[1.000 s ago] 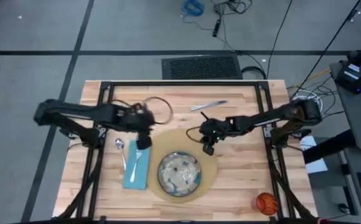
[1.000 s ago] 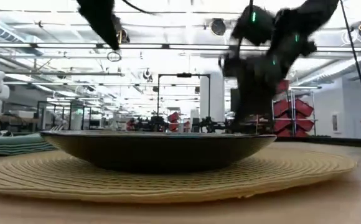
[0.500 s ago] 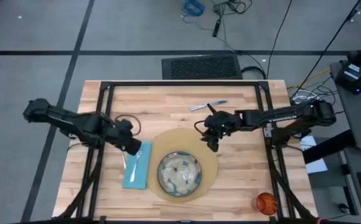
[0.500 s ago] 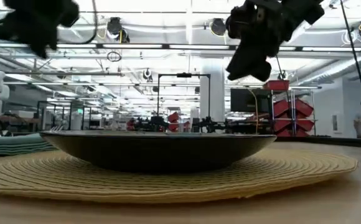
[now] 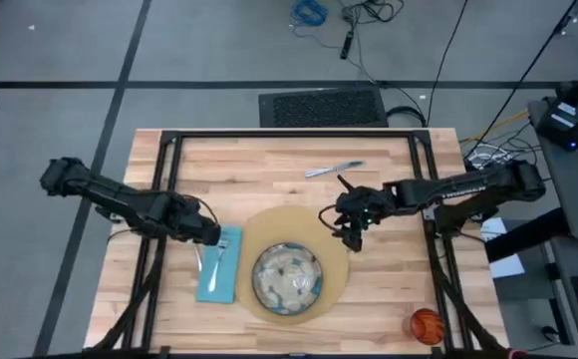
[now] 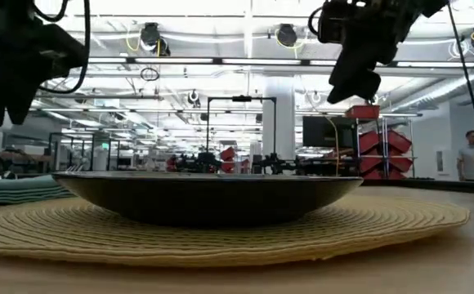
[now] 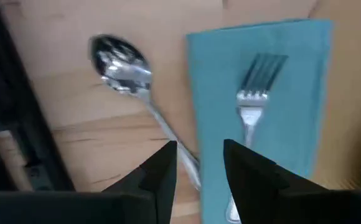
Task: Set table place
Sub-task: Put the silver spoon to the right of the brown mat
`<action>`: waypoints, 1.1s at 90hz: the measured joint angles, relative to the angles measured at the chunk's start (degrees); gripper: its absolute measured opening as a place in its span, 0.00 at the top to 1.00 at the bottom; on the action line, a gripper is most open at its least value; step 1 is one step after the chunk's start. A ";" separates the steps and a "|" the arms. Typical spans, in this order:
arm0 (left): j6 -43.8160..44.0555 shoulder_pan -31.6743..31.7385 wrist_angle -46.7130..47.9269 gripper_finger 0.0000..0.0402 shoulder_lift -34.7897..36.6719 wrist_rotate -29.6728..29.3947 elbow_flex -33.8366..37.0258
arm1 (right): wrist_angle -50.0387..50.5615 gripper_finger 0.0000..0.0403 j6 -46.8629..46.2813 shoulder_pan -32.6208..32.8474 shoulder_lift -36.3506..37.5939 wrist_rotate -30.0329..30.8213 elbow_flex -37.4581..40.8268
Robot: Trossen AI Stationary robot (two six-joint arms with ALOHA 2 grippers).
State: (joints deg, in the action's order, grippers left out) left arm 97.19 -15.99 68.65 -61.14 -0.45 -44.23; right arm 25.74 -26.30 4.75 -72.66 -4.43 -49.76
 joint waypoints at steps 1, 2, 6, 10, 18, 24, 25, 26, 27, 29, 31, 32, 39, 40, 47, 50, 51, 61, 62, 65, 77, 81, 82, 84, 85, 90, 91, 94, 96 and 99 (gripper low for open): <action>0.00 -0.01 0.15 0.71 0.00 -0.03 0.00 | -0.03 0.55 -0.01 0.17 0.00 0.01 0.00; 0.00 -0.02 0.27 0.71 0.00 -0.03 0.00 | -0.04 0.55 -0.01 0.33 0.00 0.02 0.00; 0.02 0.00 0.55 0.71 0.00 0.12 0.00 | 0.06 0.55 -0.04 1.00 0.00 0.02 0.00; 0.41 -0.22 1.22 0.71 0.00 0.99 0.04 | 0.14 0.55 -0.04 1.48 0.00 0.03 -0.01; 2.57 -0.95 0.59 0.71 0.00 2.85 0.90 | 0.32 0.55 -0.06 2.04 0.00 0.17 -0.01; 5.03 -1.40 -0.42 0.71 0.00 4.07 2.64 | 0.23 0.55 -0.07 2.17 0.00 0.22 -0.02; 5.51 -1.41 -0.93 0.71 -0.01 4.23 2.96 | 0.20 0.55 -0.07 2.17 0.00 0.22 -0.02; 5.97 -1.45 -1.49 0.71 -0.02 4.45 3.30 | 0.18 0.55 -0.07 2.17 0.00 0.22 -0.02; 6.39 -1.54 -2.13 0.71 -0.02 4.78 3.69 | 0.17 0.55 -0.07 2.17 0.00 0.22 -0.02; 7.24 -1.70 -3.45 0.71 -0.02 5.09 4.35 | 0.17 0.55 -0.07 2.18 0.00 0.21 -0.02; 7.66 -1.84 -4.73 0.71 -0.02 5.23 4.98 | 0.17 0.55 -0.07 2.17 0.00 0.22 -0.02; 7.85 -1.91 -5.32 0.71 -0.02 5.25 5.29 | 0.17 0.55 -0.06 2.17 0.00 0.22 -0.02; 8.99 -2.32 -9.16 0.71 -0.02 5.36 7.53 | 0.15 0.55 -0.03 2.17 0.00 0.22 -0.02; 9.03 -2.32 -9.64 0.71 -0.02 5.33 7.83 | 0.15 0.55 -0.02 2.17 0.00 0.22 -0.02; 9.59 -2.60 -11.51 0.71 -0.07 4.90 9.51 | 0.24 0.55 0.02 2.17 0.00 0.21 -0.02; 10.18 -2.81 -11.47 0.71 -0.19 4.87 10.05 | 0.32 0.55 0.06 2.18 0.00 0.20 -0.02; 10.29 -2.91 -11.44 0.71 -0.24 4.85 10.25 | 0.34 0.55 0.07 2.21 0.00 0.20 -0.02; 11.61 -3.70 -11.33 0.71 -0.35 4.81 12.10 | 0.63 0.55 0.14 2.84 0.00 0.20 -0.04; 11.82 -3.77 -11.34 0.71 -0.35 4.79 12.23 | 0.64 0.55 0.13 2.94 0.00 0.20 -0.04; 12.33 -4.04 -11.62 0.71 -0.35 4.76 12.59 | 0.70 0.55 0.15 3.28 0.00 0.21 -0.07; 13.45 -4.39 -14.51 0.71 -0.35 4.35 13.84 | 0.68 0.55 0.15 4.38 0.00 0.17 -0.07; 13.53 -4.39 -14.52 0.71 -0.35 4.29 14.11 | 0.70 0.55 0.15 4.46 0.00 0.13 -0.07; 13.53 -4.39 -14.53 0.71 -0.35 4.28 14.20 | 0.70 0.55 0.15 4.46 0.00 0.13 -0.07; 13.53 -4.39 -14.64 0.71 -0.35 4.26 14.40 | 0.70 0.55 0.15 4.46 0.00 0.13 -0.07; 13.53 -4.39 -14.70 0.71 -0.35 4.26 14.52 | 0.69 0.55 0.15 4.45 0.00 0.14 -0.07; 13.57 -4.39 -14.91 0.71 -0.35 4.15 15.09 | 0.70 0.55 0.16 4.42 0.00 0.17 -0.07; 13.59 -4.39 -15.02 0.71 -0.36 4.14 15.25 | 0.70 0.55 0.16 4.42 0.00 0.17 -0.07; 13.72 -4.39 -15.38 0.71 -0.37 4.11 15.75 | 0.70 0.55 0.15 4.42 0.00 0.17 -0.07; 14.06 -4.39 -15.65 0.71 -0.39 4.11 16.06 | 0.70 0.55 0.17 4.42 0.00 0.17 -0.07; 14.74 -4.41 -16.30 0.71 -0.46 4.09 16.54 | 0.70 0.55 0.16 4.42 0.00 0.17 -0.07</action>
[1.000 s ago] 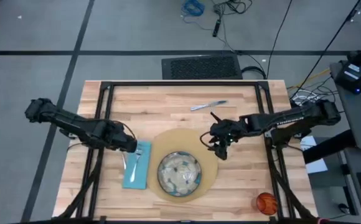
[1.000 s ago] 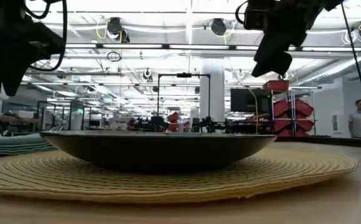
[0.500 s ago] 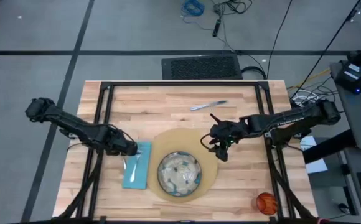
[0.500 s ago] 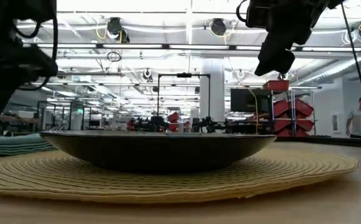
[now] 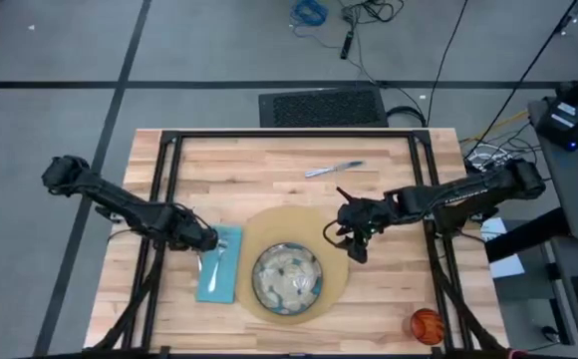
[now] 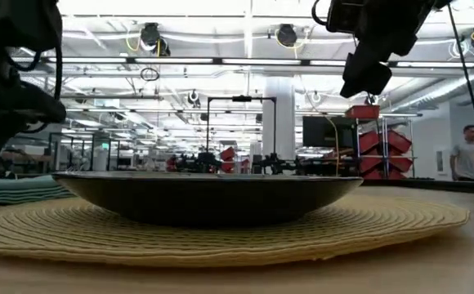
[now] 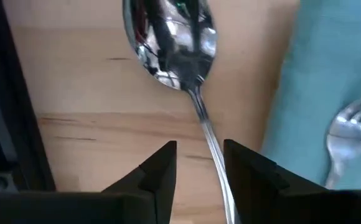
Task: Set table place
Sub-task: Put the silver spoon to the right of the brown mat
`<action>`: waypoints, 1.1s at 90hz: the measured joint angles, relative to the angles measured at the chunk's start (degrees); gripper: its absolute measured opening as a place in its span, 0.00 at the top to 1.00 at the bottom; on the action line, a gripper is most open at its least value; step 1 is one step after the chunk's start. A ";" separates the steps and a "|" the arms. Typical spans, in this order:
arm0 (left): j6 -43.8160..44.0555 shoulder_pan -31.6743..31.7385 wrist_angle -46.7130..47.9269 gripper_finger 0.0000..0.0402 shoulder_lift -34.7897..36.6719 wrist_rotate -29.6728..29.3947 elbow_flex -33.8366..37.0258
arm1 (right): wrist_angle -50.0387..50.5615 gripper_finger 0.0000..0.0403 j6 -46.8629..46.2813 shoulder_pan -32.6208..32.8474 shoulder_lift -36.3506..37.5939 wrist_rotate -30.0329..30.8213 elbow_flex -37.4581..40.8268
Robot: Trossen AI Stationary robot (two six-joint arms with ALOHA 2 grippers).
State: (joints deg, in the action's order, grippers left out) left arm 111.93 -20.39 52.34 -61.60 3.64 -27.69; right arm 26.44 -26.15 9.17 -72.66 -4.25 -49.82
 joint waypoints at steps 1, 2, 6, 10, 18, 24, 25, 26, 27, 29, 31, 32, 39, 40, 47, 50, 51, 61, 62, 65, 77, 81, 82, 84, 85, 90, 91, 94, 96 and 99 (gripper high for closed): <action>0.10 -0.01 -0.26 0.71 -0.05 -0.02 0.15 | 0.00 0.55 0.01 0.01 0.00 -0.01 0.00; 0.15 -0.01 -0.52 0.71 -0.10 -0.06 0.30 | 0.00 0.55 0.01 0.01 0.00 -0.01 0.00; 0.21 -0.01 -1.39 0.71 -0.38 -0.39 0.66 | 0.00 0.55 0.01 0.08 0.01 -0.02 0.00; 0.17 -0.01 -2.08 0.71 -0.73 -0.96 0.83 | 0.01 0.55 0.04 0.23 0.00 -0.01 0.00; -0.18 0.01 -3.03 0.71 -1.74 -1.84 0.90 | 0.01 0.55 0.24 0.32 0.02 -0.02 0.00; -0.25 -0.01 -3.33 0.71 -2.81 -1.88 0.90 | 0.00 0.55 0.24 0.32 0.02 -0.02 0.00; -0.34 -0.01 -3.41 0.71 -3.01 -1.87 0.90 | 0.00 0.55 0.24 0.32 0.02 -0.02 0.00; -0.47 -0.01 -3.51 0.71 -3.21 -1.86 0.90 | 0.00 0.55 0.24 0.32 0.02 -0.02 -0.01; -0.69 -0.01 -3.65 0.71 -3.41 -1.86 0.90 | 0.00 0.55 0.24 0.32 0.02 -0.02 -0.02; -1.27 -0.01 -3.95 0.71 -3.77 -1.80 0.92 | 0.00 0.55 0.24 0.32 0.02 -0.02 -0.01; -1.46 -0.01 -4.23 0.71 -4.17 -1.79 0.90 | 0.00 0.55 0.24 0.32 0.02 -0.02 -0.02; -1.56 -0.01 -4.26 0.71 -4.36 -1.78 0.90 | 0.00 0.55 0.24 0.32 0.02 -0.02 -0.01; -1.83 0.01 -4.53 0.71 -5.71 -1.70 0.77 | 0.00 0.55 0.24 0.32 0.02 -0.02 -0.02; -2.09 0.01 -4.66 0.71 -5.89 -1.72 0.77 | 0.00 0.55 0.24 0.32 0.02 -0.02 -0.02; -5.45 0.17 -5.17 0.72 -6.62 -1.25 0.73 | 0.00 0.55 0.24 0.32 0.02 -0.02 -0.02; -6.80 0.23 -5.19 0.74 -6.79 -0.64 0.71 | 0.00 0.55 0.24 0.32 0.02 -0.02 -0.02; -7.32 0.23 -5.18 0.75 -6.82 -0.53 0.71 | 0.00 0.55 0.24 0.32 0.02 -0.02 -0.02; -12.89 0.21 -5.26 0.88 -6.79 0.06 0.74 | 0.02 0.55 0.09 0.32 0.02 -0.06 -0.02; -13.40 0.21 -5.28 0.90 -6.75 0.09 0.75 | 0.02 0.55 0.05 0.32 0.02 -0.06 -0.02; -14.84 0.21 -5.27 0.95 -6.60 0.25 0.80 | 0.02 0.55 0.00 0.32 0.02 -0.07 -0.02; -18.65 0.21 -5.11 0.99 -6.56 0.33 0.74 | 0.02 0.55 -0.19 0.32 0.02 -0.11 -0.02; -19.61 0.19 -4.56 0.99 -6.58 -0.17 0.25 | 0.02 0.55 -0.34 0.32 0.02 -0.11 -0.02; -19.80 0.17 -4.34 0.99 -6.58 -0.43 0.04 | 0.02 0.55 -0.42 0.32 0.02 -0.11 -0.02; -20.13 0.14 -3.85 0.99 -6.54 -1.11 -0.44 | 0.00 0.55 -0.55 0.32 0.02 -0.11 -0.02; -20.46 0.14 -3.56 0.99 -6.50 -1.60 -0.78 | 0.00 0.55 -0.61 0.32 0.02 -0.11 -0.02; -21.32 0.13 -1.68 1.00 -6.03 -4.96 -2.46 | 0.00 0.55 -0.68 0.32 0.02 -0.11 -0.02; -21.36 0.13 -1.00 1.00 -5.88 -5.66 -2.81 | 0.00 0.55 -0.70 0.32 0.02 -0.11 -0.02; -21.41 0.14 1.04 1.00 -5.33 -7.70 -3.74 | 0.00 0.55 -0.84 0.30 0.02 -0.11 -0.02; -21.44 0.14 2.53 1.00 -5.00 -8.84 -4.41 | 0.00 0.55 -0.88 0.30 0.02 -0.11 -0.02; -21.87 0.18 4.58 1.00 -4.45 -10.27 -5.45 | 0.00 0.55 -0.92 0.30 0.02 -0.11 -0.02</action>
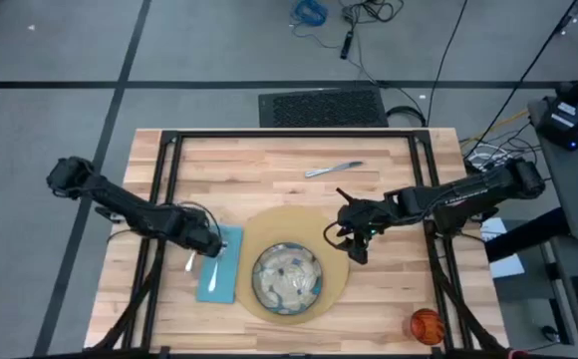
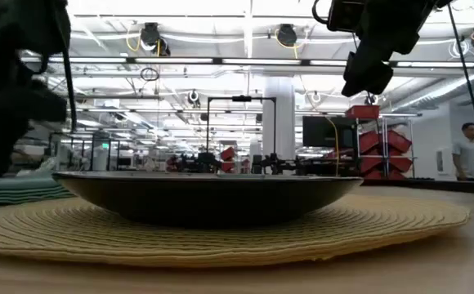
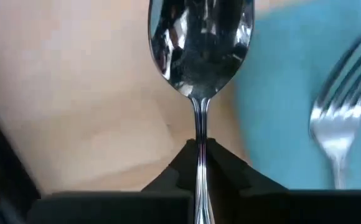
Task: Set table place
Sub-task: Put the silver spoon to the right of the brown mat
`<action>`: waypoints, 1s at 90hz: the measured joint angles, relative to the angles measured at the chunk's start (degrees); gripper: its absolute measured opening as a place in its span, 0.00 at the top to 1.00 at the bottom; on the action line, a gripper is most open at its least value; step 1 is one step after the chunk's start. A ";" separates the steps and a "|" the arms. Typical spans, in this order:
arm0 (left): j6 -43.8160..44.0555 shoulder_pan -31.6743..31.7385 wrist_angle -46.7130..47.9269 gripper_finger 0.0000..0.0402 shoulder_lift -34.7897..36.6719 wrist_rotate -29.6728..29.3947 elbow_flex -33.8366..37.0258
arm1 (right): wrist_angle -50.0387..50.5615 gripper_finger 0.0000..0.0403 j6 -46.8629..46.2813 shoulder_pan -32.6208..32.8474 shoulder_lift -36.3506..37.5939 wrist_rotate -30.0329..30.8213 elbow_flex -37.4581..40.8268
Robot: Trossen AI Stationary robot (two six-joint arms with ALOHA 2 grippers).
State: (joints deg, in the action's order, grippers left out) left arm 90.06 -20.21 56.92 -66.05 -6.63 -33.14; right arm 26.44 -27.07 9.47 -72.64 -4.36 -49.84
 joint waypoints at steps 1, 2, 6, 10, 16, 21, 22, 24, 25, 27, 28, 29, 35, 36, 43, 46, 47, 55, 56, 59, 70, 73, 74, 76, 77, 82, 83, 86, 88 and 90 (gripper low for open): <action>-0.28 0.03 0.57 1.00 0.19 -0.52 -0.36 | 0.00 0.55 0.00 0.00 0.00 0.00 0.00; -0.51 0.03 1.17 1.00 0.39 -0.95 -0.79 | 0.00 0.55 0.00 0.00 0.00 0.00 0.00; -0.88 0.15 3.34 1.00 1.33 -2.44 -2.48 | 0.00 0.55 -0.04 0.00 0.00 0.02 0.00; -1.13 0.35 5.82 1.00 2.19 -3.97 -4.14 | 0.00 0.55 -0.04 -0.04 0.00 0.02 0.00; -2.16 0.68 8.16 1.00 3.57 -6.62 -6.59 | 0.01 0.55 -0.18 -0.04 0.00 0.02 0.00; -2.52 0.75 8.48 1.00 4.90 -9.84 -8.89 | 0.20 0.55 -0.26 -0.04 0.00 0.12 0.00; -2.53 0.75 8.40 1.00 5.16 -10.65 -9.39 | 0.31 0.55 -0.26 -0.04 0.00 0.19 0.00; -2.65 0.75 8.06 1.00 5.61 -12.49 -10.29 | 0.63 0.55 -0.25 -0.04 0.00 0.42 0.00; -2.81 0.75 7.81 1.00 5.81 -13.35 -10.71 | 0.83 0.55 -0.24 -0.04 0.00 0.59 0.00; -3.41 0.75 7.29 1.00 6.14 -14.93 -11.67 | 1.39 0.55 -0.25 -0.04 0.00 1.21 -0.03; -3.80 0.75 7.02 1.00 6.28 -15.77 -12.16 | 1.76 0.55 -0.27 -0.04 0.00 1.48 -0.08; -4.18 0.79 6.67 1.00 6.40 -16.58 -12.66 | 2.27 0.55 -0.34 -0.04 0.00 1.84 -0.18; -7.94 1.50 2.94 1.00 6.68 -20.50 -15.57 | 7.43 0.55 -0.92 -0.04 0.02 4.80 -1.53; -8.84 1.71 2.23 1.00 6.68 -20.90 -16.05 | 8.49 0.55 -1.00 -0.04 0.02 5.50 -1.83; -16.41 3.42 -5.25 1.00 6.67 -22.65 -19.64 | 16.75 0.57 -2.30 0.11 0.02 10.65 -5.17; -20.19 4.23 -9.42 1.00 6.47 -22.75 -20.97 | 20.20 0.58 -3.20 0.33 0.06 12.41 -6.75; -21.45 4.55 -11.00 1.00 6.31 -22.71 -21.49 | 21.31 0.58 -3.57 0.41 0.08 12.94 -7.28; -30.40 6.66 -25.17 1.00 4.22 -20.42 -24.84 | 29.51 0.61 -5.72 1.74 0.11 15.49 -11.89; -31.32 6.88 -26.77 1.00 3.83 -19.78 -25.22 | 30.38 0.61 -5.99 1.96 0.11 15.75 -12.46; -33.52 7.55 -30.66 1.00 2.40 -17.65 -26.40 | 33.17 0.62 -6.95 2.74 0.11 16.71 -14.25; -36.68 9.19 -35.73 1.00 -5.15 -9.75 -31.38 | 44.81 0.65 -12.03 6.70 0.12 24.00 -20.60; -37.07 9.38 -35.59 1.00 -7.68 -7.76 -32.58 | 48.33 0.66 -14.20 8.01 0.13 26.59 -22.43; -37.15 9.46 -35.50 1.00 -8.52 -7.10 -32.97 | 49.50 0.66 -15.00 8.45 0.13 27.35 -22.99; -37.46 9.60 -35.25 1.00 -10.23 -5.82 -33.80 | 51.73 0.67 -16.67 9.32 0.14 28.64 -24.06; -37.64 9.67 -35.19 1.00 -11.07 -5.15 -34.22 | 52.83 0.67 -17.48 9.75 0.17 29.19 -24.56; -38.35 9.98 -35.38 1.00 -15.35 -2.02 -36.20 | 57.99 0.69 -21.95 11.73 0.48 30.96 -26.89; -38.56 10.05 -35.46 1.00 -16.19 -1.47 -36.57 | 58.73 0.70 -22.86 12.13 0.61 31.18 -27.22; -39.56 10.26 -35.59 1.00 -18.66 -0.19 -37.82 | 60.48 0.71 -25.74 13.24 1.09 31.44 -28.03; -40.60 10.40 -35.68 1.00 -20.17 0.47 -38.74 | 61.29 0.72 -27.41 13.88 1.57 31.49 -28.36; -41.89 10.59 -35.94 1.00 -21.66 0.76 -39.72 | 61.70 0.72 -29.14 14.57 2.15 31.47 -28.44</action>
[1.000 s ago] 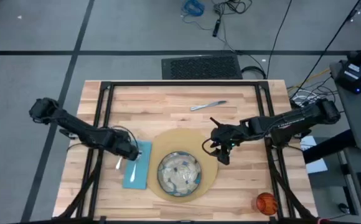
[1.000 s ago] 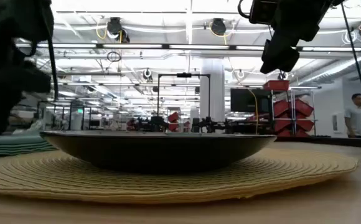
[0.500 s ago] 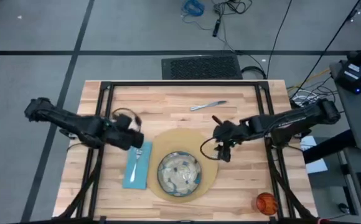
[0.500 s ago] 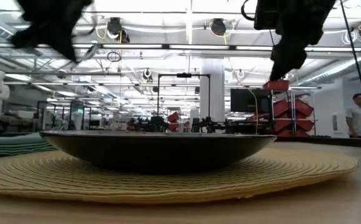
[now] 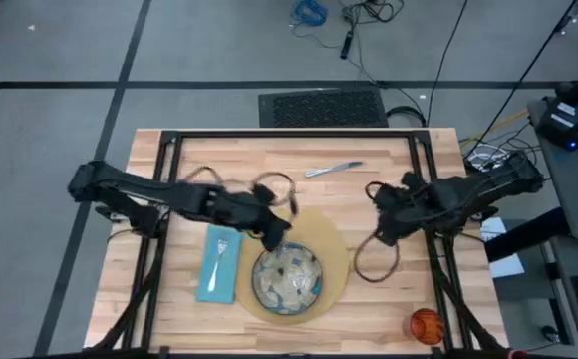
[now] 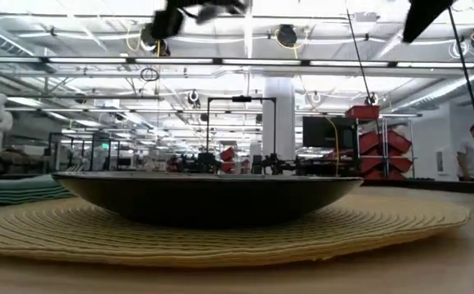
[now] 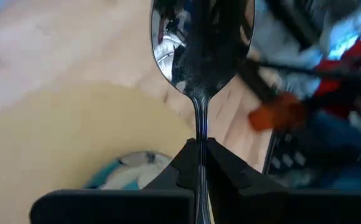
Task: Set table place
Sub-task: Put the silver spoon to the right of the brown mat
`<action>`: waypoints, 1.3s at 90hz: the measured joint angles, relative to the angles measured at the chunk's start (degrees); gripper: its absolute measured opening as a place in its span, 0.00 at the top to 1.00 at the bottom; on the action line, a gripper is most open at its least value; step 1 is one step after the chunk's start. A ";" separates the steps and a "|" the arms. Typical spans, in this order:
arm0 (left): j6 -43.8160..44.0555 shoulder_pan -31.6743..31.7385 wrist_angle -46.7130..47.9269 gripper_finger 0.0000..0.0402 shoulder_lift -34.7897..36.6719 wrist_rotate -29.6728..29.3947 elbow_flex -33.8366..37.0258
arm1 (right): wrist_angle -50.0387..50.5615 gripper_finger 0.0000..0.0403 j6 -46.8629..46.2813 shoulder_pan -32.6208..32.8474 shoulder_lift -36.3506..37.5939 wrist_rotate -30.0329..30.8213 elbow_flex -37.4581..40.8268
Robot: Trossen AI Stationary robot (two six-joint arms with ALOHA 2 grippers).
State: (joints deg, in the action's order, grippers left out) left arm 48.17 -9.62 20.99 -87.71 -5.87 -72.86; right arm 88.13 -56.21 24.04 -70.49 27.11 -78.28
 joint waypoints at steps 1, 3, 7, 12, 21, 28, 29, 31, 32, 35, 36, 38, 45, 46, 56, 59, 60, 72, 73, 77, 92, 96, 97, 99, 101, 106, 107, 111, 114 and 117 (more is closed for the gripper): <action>-0.75 0.08 -0.22 1.00 -0.67 0.01 -0.43 | 0.13 0.72 -0.80 0.35 0.28 -0.03 0.00; -2.30 0.25 -0.76 1.00 -1.90 -0.06 -1.28 | 0.28 0.72 -2.26 0.98 0.83 -0.16 0.04; -5.78 0.67 -2.46 1.00 -3.83 -0.45 -2.88 | -0.14 0.73 -4.22 2.14 1.89 -0.19 0.40; -10.30 1.29 -6.52 1.00 -5.53 -0.78 -4.94 | -0.94 0.72 -5.52 3.63 2.91 0.12 1.27; -18.32 2.28 -12.52 1.00 -6.35 -2.73 -8.38 | -5.45 0.71 -6.09 6.54 4.72 5.73 3.62; -24.22 2.86 -13.33 1.00 -5.99 -7.13 -10.77 | -12.41 0.69 -2.77 8.97 6.00 14.63 6.50; -24.93 2.92 -13.26 1.00 -5.93 -7.94 -11.05 | -13.61 0.69 -2.13 9.31 6.14 16.30 7.01; -26.26 3.01 -13.28 1.00 -5.83 -10.05 -11.57 | -16.00 0.68 -1.00 9.94 6.43 19.48 8.04; -26.85 3.01 -13.28 1.00 -5.79 -11.20 -11.80 | -17.25 0.68 -0.54 10.24 6.53 20.92 8.59; -28.06 3.01 -13.41 1.00 -5.62 -14.70 -12.22 | -21.16 0.67 0.76 10.83 6.89 24.65 10.33; -28.38 3.01 -13.44 1.00 -5.58 -15.87 -12.34 | -22.41 0.67 1.29 10.96 7.00 25.68 10.88; -29.10 3.01 -13.53 1.00 -5.54 -18.16 -12.51 | -25.70 0.66 2.39 11.01 7.19 27.61 12.01; -30.79 3.01 -14.24 1.00 -5.55 -25.59 -12.50 | -38.84 0.63 8.92 10.12 7.27 33.38 16.37; -30.92 3.01 -14.49 1.00 -5.57 -26.52 -12.40 | -40.84 0.63 10.10 9.94 7.14 33.92 17.09; -33.83 3.08 -18.50 1.00 -7.16 -32.09 -12.01 | -63.20 0.59 24.53 7.62 4.83 37.19 24.16; -34.28 2.98 -19.82 1.00 -7.82 -32.75 -11.94 | -69.35 0.58 29.39 7.03 4.02 38.24 25.80; -34.55 2.91 -20.43 1.00 -8.08 -32.80 -11.94 | -71.33 0.58 30.98 6.85 3.74 38.60 26.30; -40.61 0.83 -27.80 1.00 -10.40 -33.42 -11.87 | -87.17 0.55 43.74 5.01 1.64 38.92 29.88; -41.05 0.68 -28.33 1.00 -10.55 -33.41 -11.87 | -87.81 0.55 44.42 4.85 1.57 38.93 29.98; -42.70 0.02 -29.26 1.00 -11.02 -33.41 -11.89 | -90.03 0.55 46.96 4.33 1.52 38.94 30.29; -43.01 -0.77 -29.71 1.00 -12.14 -33.44 -11.87 | -91.59 0.55 49.83 2.17 1.82 38.71 30.49; -43.24 -0.75 -29.72 1.00 -12.21 -33.50 -11.87 | -92.23 0.55 49.84 1.54 1.82 37.78 30.49; -43.45 -0.73 -29.76 1.00 -12.21 -33.59 -11.87 | -92.47 0.55 49.82 1.36 1.82 37.31 30.49; -43.83 -0.57 -29.85 1.00 -12.23 -33.65 -11.87 | -92.93 0.55 49.82 1.05 1.82 36.14 30.49; -43.99 -0.45 -29.98 1.00 -12.23 -33.66 -11.87 | -93.37 0.55 49.84 0.74 1.82 34.85 30.49; -44.00 -0.25 -30.18 1.00 -12.23 -33.59 -11.87 | -94.25 0.55 49.88 -0.05 1.82 32.40 30.49; -44.00 -0.23 -30.24 1.00 -12.23 -33.59 -11.87 | -94.29 0.55 49.87 -0.16 1.82 32.19 30.49; -44.01 -0.13 -30.64 1.00 -12.23 -33.37 -11.87 | -94.22 0.55 49.88 -0.70 1.82 31.80 30.49; -44.05 -0.12 -30.93 1.00 -12.23 -33.30 -11.87 | -94.22 0.55 49.88 -1.16 1.82 31.55 30.49; -44.18 -0.14 -31.21 1.00 -12.23 -33.24 -11.87 | -94.25 0.55 49.86 -1.48 1.82 31.16 30.49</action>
State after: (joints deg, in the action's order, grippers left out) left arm 3.98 -9.76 -10.23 -99.94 -39.11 -84.73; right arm -6.12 -6.35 22.56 -68.66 58.27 -47.79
